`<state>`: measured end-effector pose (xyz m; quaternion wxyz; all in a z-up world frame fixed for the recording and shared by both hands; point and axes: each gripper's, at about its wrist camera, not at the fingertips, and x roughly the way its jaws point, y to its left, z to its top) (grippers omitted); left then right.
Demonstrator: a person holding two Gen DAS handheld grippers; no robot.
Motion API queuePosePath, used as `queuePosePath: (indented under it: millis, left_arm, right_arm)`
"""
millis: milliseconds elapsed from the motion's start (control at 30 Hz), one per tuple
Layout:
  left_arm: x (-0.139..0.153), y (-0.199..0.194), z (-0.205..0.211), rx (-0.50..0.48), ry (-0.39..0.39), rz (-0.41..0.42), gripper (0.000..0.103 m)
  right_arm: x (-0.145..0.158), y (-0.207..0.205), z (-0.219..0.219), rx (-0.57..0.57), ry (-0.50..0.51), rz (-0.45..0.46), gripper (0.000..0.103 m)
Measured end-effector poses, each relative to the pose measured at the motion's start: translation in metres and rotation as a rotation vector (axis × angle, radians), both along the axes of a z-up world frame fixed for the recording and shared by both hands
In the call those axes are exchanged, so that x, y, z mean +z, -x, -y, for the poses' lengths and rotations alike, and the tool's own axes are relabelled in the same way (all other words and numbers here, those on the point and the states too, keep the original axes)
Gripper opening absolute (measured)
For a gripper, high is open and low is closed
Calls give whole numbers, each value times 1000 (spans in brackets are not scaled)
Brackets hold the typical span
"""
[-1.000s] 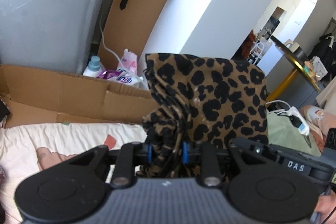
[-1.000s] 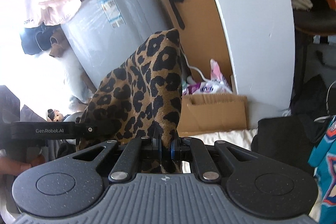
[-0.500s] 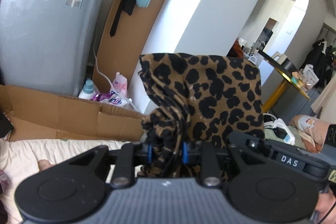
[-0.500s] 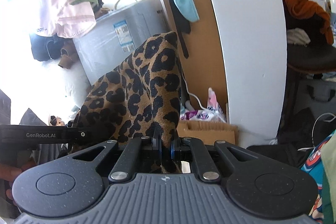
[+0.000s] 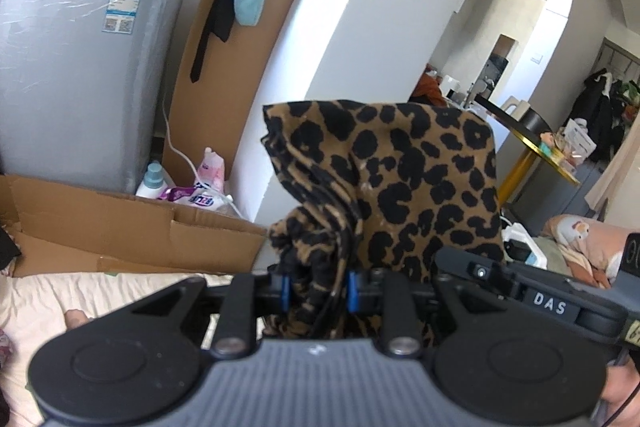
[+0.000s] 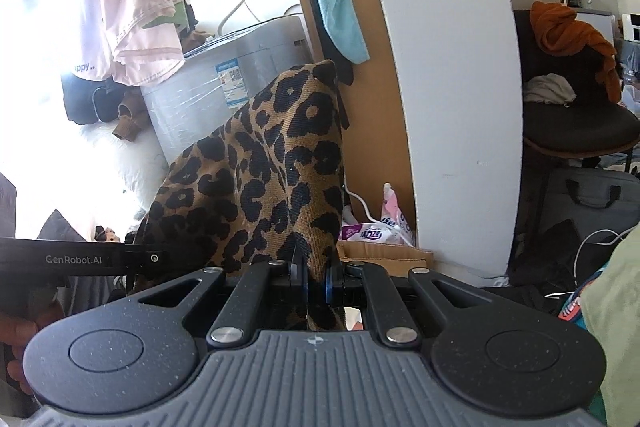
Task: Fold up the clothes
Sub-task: 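Carry the held skirt with both tools toward the black clothes pile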
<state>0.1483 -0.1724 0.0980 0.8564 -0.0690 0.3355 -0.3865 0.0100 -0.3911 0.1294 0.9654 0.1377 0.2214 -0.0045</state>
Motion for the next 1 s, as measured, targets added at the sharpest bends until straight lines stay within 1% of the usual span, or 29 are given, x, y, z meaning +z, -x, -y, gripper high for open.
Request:
queuePosePath:
  millis: [233, 400, 467, 667, 800, 1000]
  left_arm:
    - [-10, 2, 21, -14, 13, 10, 27]
    - [-12, 11, 38, -29, 30, 45, 27]
    - [-15, 13, 46, -41, 37, 43, 27]
    - [-32, 20, 72, -96, 16, 58, 27]
    - [-45, 22, 87, -115, 1, 65, 27]
    - [-67, 18, 101, -130, 0, 28, 27]
  right_arm:
    - [-9, 4, 18, -23, 13, -3, 6]
    - [-14, 11, 33, -48, 30, 7, 6]
    - [-16, 14, 40, -61, 37, 10, 6]
    - [-30, 25, 61, -97, 51, -4, 6]
    - [-42, 29, 73, -114, 50, -19, 6]
    - [-62, 26, 89, -136, 55, -42, 6]
